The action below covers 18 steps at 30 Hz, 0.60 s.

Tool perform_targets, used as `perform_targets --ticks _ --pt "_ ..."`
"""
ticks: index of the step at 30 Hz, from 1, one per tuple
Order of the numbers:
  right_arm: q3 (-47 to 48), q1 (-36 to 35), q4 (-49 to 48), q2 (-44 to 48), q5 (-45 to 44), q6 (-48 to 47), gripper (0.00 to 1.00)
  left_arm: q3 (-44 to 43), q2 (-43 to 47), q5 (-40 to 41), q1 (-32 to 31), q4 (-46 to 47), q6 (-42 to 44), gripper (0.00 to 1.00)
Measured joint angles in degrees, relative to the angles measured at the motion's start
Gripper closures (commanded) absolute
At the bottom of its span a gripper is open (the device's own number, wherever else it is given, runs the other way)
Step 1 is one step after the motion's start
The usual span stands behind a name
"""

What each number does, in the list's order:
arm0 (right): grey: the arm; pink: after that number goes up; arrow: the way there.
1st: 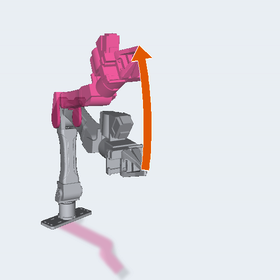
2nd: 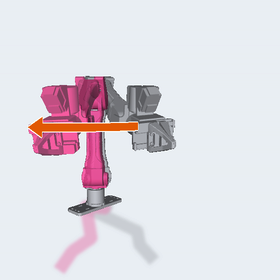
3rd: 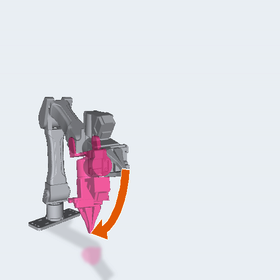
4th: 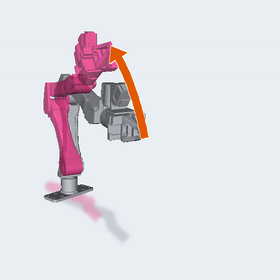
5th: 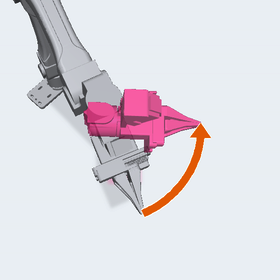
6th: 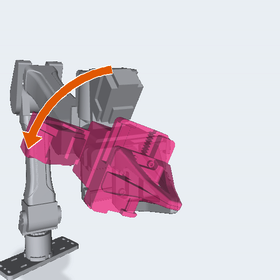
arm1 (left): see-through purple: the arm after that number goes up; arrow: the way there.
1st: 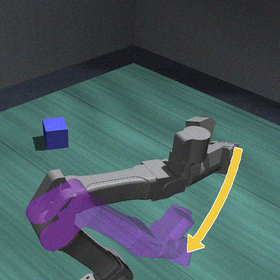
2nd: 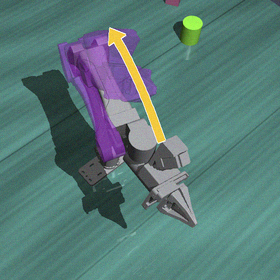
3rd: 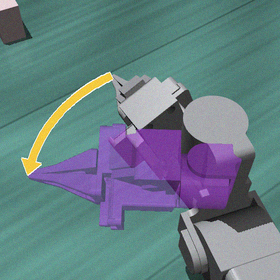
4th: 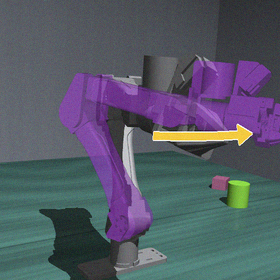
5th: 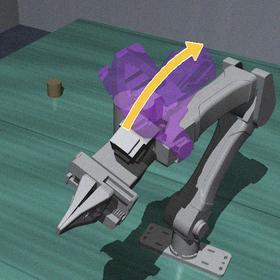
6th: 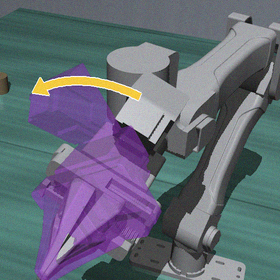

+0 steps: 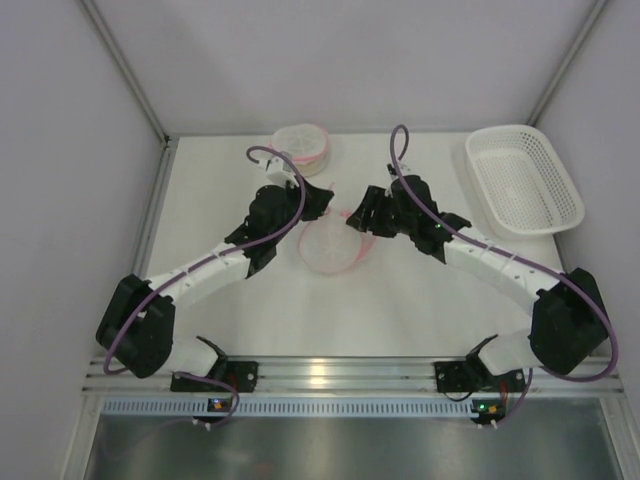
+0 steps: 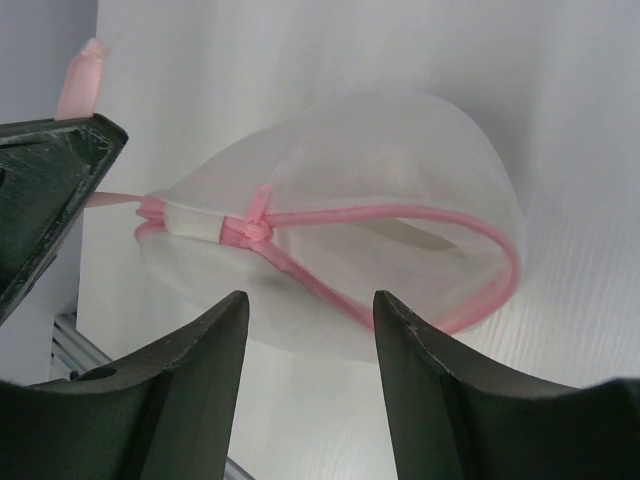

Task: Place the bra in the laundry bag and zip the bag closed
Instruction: Zip the zipper on the laundry bag.

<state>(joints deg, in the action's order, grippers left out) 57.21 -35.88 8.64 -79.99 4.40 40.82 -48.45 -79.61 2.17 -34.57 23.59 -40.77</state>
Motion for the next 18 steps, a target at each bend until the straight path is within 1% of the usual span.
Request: perform_targets --ticks 4,12,18 --pt "-0.52 0.0 -0.94 -0.02 -0.09 0.81 0.47 0.0 0.0 -0.24 0.02 0.0 0.22 1.0" --pt "-0.61 0.02 -6.58 -0.07 -0.28 1.95 0.47 0.0 0.02 -0.42 0.04 0.02 0.26 1.0" --pt "-0.59 0.02 -7.74 -2.97 0.7 3.39 0.49 0.0 0.61 -0.42 0.04 0.04 0.5 1.0"
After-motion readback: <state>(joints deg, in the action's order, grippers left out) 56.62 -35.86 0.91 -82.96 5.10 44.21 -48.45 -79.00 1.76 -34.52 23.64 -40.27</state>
